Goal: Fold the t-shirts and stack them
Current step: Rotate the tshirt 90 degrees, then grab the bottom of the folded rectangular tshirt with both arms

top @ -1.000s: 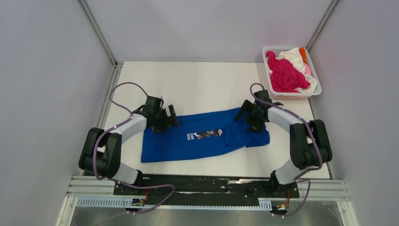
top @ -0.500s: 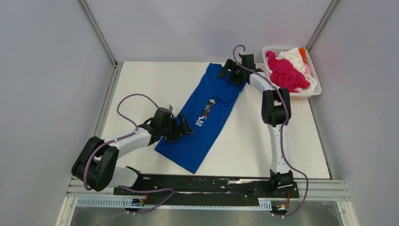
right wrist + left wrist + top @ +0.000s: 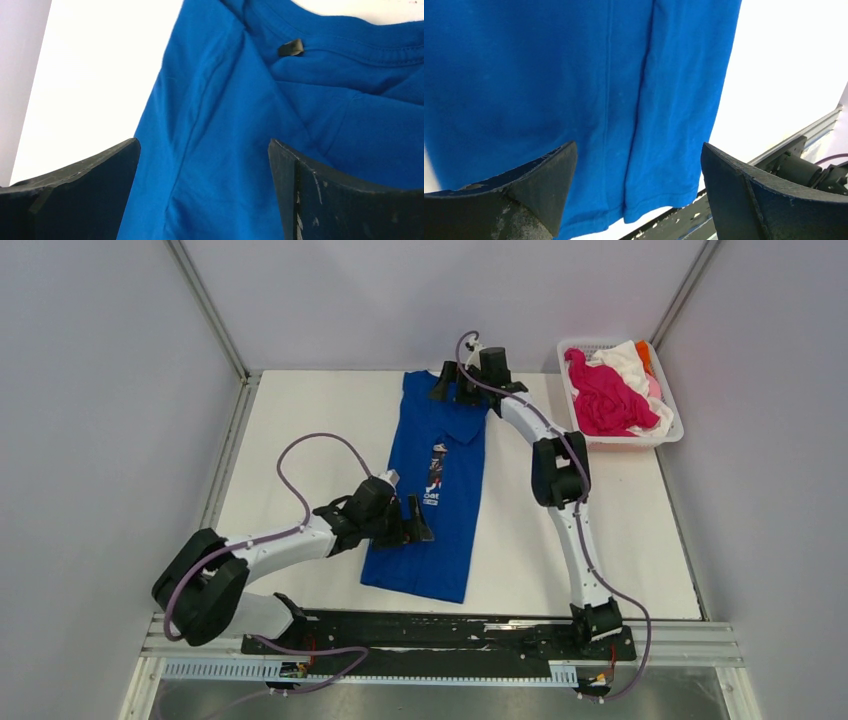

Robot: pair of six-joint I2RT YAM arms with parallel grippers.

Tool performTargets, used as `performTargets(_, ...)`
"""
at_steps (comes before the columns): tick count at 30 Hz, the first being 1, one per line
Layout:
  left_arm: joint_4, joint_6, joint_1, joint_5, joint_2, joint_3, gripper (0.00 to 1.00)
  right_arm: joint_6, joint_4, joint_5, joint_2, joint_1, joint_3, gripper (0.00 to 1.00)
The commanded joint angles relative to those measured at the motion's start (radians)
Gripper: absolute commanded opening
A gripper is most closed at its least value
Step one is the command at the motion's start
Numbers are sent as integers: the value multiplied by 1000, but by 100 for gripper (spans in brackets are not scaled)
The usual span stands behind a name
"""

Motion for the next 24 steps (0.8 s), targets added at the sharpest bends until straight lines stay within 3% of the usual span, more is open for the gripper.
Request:
performTargets(1, -124, 88, -17, -121, -156, 67, 100, -105, 41, 19, -291, 3, -88, 100)
performTargets(5, -368, 120, -17, -244, -279, 93, 100, -117, 45, 90, -565, 16, -374, 100)
performTargets(9, -557, 99, -5, -310, -385, 66, 100, -41, 22, 172, -833, 44, -817, 100)
performTargets(14, -628, 79, 13, -258, -443, -20, 100, 135, 3, 195, -1123, 120, -1284, 99)
performTargets(17, -617, 67, 21, -213, -430, -72, 99, 156, -12, 191, -1234, 219, -1447, 97)
performTargets(24, -541, 30, 27, -175, -385, -164, 78, 209, -59, 158, -1383, 421, -1656, 89)
